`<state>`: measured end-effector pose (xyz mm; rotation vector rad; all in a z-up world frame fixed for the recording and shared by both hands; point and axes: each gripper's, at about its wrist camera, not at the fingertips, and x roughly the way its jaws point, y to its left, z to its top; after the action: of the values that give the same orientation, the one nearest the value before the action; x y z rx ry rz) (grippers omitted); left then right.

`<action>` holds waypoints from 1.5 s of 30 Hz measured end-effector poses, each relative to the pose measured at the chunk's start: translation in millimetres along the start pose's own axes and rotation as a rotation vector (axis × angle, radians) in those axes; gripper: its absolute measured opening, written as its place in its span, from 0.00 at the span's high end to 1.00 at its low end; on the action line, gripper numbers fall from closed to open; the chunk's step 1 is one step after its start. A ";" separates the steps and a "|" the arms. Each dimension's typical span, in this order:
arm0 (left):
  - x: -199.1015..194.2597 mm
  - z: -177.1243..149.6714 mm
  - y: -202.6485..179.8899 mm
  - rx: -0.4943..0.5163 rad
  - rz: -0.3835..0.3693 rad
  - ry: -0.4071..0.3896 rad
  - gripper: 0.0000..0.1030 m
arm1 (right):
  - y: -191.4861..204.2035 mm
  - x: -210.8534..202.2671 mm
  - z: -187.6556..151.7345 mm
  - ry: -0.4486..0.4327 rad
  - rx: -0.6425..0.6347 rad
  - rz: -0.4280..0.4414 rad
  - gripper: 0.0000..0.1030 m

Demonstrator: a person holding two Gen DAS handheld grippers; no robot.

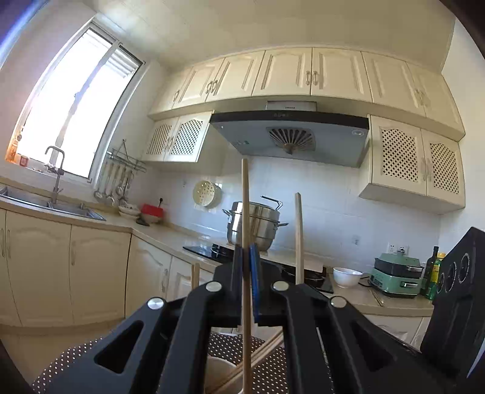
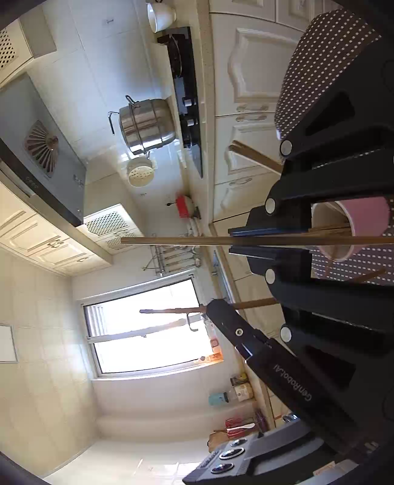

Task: Organize utensils
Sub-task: 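Lift both held chopsticks upright and carry them above the pink cup, then open the left gripper to drop its chopstick into the cup, then lower the held chopstick into the cup and open the right gripper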

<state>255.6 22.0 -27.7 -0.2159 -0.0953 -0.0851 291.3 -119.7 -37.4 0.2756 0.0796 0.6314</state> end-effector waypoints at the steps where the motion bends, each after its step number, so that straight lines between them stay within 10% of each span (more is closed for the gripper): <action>1: 2.1 0.4 0.0 0.007 0.013 -0.012 0.95 | -0.7 3.6 0.8 -0.011 0.002 0.002 0.94; 24: 37.6 -8.3 17.6 -0.035 0.105 -0.068 0.94 | -24.6 46.9 -2.8 -0.123 0.071 0.025 0.93; 45: 23.7 15.3 26.1 -0.005 0.150 0.062 0.63 | -1.6 43.8 -7.4 -0.112 0.002 -0.019 0.93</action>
<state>280.3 49.0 -15.9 -0.2249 -0.0172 0.0573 326.3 -93.2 -44.5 0.3111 -0.0249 0.5958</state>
